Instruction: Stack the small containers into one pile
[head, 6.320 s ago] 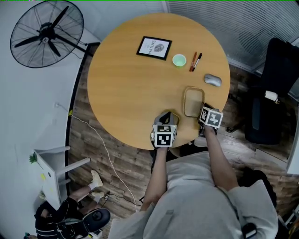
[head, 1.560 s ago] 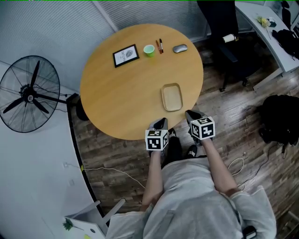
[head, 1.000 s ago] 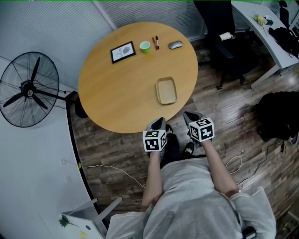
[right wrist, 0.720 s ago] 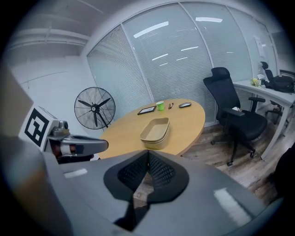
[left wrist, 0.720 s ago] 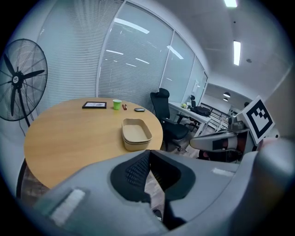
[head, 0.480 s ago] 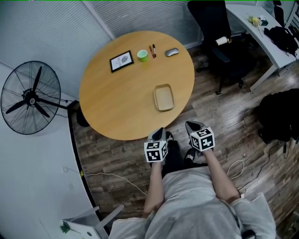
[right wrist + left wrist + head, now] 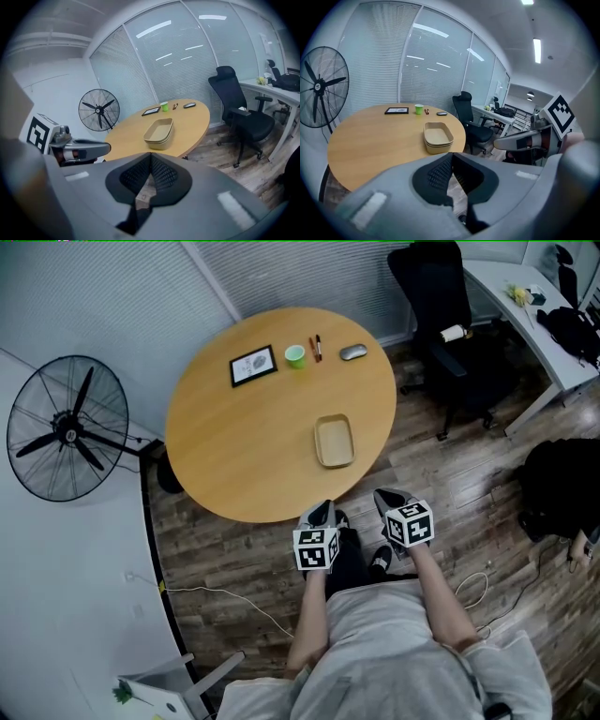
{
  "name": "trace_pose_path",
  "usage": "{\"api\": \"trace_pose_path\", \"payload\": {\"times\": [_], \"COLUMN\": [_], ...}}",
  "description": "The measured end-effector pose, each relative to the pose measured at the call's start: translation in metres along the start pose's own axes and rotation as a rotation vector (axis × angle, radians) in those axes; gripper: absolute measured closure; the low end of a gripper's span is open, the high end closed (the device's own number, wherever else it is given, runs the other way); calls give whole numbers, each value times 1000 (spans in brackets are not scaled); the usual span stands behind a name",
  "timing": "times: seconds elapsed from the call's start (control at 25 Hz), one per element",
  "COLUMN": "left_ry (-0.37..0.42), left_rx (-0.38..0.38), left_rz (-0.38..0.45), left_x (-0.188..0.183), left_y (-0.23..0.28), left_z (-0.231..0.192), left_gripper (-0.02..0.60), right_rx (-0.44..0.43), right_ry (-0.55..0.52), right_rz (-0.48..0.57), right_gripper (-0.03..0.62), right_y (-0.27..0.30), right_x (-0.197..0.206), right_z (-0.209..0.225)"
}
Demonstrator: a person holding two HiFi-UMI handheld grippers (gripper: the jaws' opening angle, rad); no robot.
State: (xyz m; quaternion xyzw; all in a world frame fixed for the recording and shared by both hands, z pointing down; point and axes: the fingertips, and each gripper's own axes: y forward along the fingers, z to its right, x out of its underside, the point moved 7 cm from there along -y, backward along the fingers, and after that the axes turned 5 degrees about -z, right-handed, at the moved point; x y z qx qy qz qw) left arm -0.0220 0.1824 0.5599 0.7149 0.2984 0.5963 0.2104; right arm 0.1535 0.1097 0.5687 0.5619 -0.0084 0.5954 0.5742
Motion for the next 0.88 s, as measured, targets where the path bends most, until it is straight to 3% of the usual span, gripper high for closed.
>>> {"api": "trace_pose_path", "payload": {"times": [0.88], "left_ry": [29], "left_rx": [-13], "left_rz": [5], "left_x": [-10], "left_y": [6], "left_z": [3], "left_gripper": [575], "right_rx": [-23], "right_ry": [-34], "right_rz": [3], "right_gripper": [597], "right_y": [6], "right_x": [-7], "right_z": [0]}}
